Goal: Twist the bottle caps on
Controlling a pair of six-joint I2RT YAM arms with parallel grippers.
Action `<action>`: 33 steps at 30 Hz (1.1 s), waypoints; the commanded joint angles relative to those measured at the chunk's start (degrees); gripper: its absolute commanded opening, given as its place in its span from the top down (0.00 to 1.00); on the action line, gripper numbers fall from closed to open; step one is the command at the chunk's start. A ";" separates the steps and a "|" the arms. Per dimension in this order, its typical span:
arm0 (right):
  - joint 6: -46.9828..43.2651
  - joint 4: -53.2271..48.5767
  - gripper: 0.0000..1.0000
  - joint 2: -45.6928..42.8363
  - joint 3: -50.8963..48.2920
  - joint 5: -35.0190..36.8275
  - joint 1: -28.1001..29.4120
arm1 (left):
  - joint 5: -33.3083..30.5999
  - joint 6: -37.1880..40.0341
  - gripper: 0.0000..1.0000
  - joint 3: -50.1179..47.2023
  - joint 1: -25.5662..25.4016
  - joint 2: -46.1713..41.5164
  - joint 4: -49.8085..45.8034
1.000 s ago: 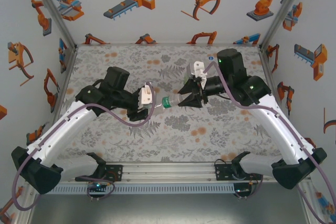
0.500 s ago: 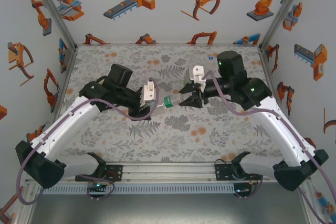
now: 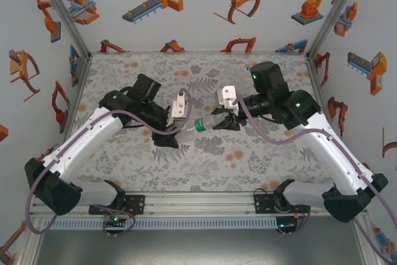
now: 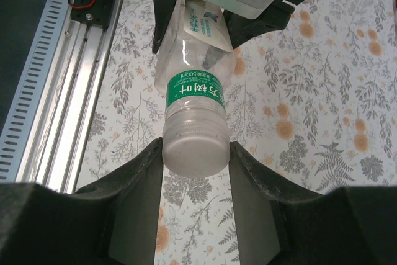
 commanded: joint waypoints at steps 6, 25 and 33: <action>38.00 15.09 1.00 -0.96 -5.84 -2.65 1.41 | -1.04 -1.79 1.00 -1.01 -0.42 -3.74 11.61; 128.11 22.10 1.00 -2.92 -19.39 10.98 1.13 | -10.59 0.71 1.00 -4.52 -1.33 -8.07 20.48; 108.24 11.12 0.48 -2.32 -8.62 17.02 0.83 | -9.73 1.03 1.00 -6.29 -1.42 -9.56 20.54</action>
